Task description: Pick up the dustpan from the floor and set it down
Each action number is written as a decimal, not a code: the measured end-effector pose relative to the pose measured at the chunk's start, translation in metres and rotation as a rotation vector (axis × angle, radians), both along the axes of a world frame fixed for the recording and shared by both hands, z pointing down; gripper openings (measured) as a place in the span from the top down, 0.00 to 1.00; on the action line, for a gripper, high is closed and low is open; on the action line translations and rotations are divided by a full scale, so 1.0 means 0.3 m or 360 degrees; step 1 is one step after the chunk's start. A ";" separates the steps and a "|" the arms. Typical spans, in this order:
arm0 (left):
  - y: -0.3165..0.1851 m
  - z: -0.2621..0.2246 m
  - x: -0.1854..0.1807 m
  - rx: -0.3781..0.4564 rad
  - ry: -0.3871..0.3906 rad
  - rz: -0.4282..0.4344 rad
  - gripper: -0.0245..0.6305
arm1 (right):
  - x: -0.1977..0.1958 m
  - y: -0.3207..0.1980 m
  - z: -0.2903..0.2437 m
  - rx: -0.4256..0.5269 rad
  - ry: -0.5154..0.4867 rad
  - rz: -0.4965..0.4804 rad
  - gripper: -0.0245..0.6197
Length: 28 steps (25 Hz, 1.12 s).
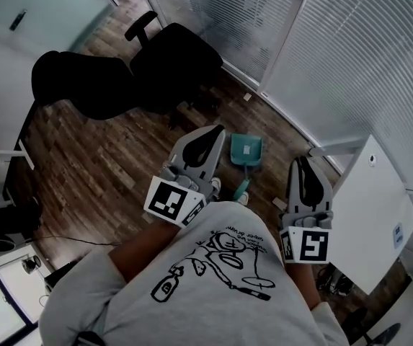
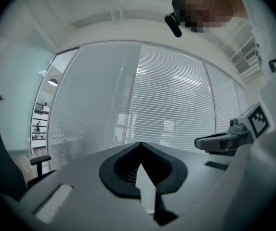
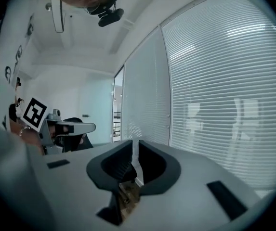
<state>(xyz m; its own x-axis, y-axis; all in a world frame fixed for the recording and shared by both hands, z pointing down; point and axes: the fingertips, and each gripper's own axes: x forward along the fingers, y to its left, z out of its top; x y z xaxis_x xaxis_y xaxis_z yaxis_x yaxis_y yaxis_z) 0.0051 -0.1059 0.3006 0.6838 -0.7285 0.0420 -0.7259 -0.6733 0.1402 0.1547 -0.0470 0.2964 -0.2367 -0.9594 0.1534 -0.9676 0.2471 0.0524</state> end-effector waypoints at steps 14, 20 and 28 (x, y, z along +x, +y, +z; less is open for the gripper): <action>0.044 -0.041 -0.010 0.0031 0.0027 0.0043 0.96 | 0.035 0.041 -0.042 0.0052 0.0056 0.0049 0.93; 0.064 -0.044 -0.006 0.0035 0.0022 0.0071 0.96 | 0.019 0.052 -0.033 0.0041 0.0051 0.0043 0.93; 0.071 -0.034 0.000 0.0022 0.0014 0.0090 0.96 | 0.020 0.055 -0.026 0.0024 0.0050 0.0041 0.93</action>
<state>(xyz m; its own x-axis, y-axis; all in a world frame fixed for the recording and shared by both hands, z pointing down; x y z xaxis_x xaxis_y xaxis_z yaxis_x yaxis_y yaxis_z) 0.0050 -0.0846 0.2904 0.7241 -0.6892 0.0263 -0.6855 -0.7151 0.1368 0.1606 -0.0304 0.2887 -0.2073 -0.9674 0.1456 -0.9714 0.2211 0.0862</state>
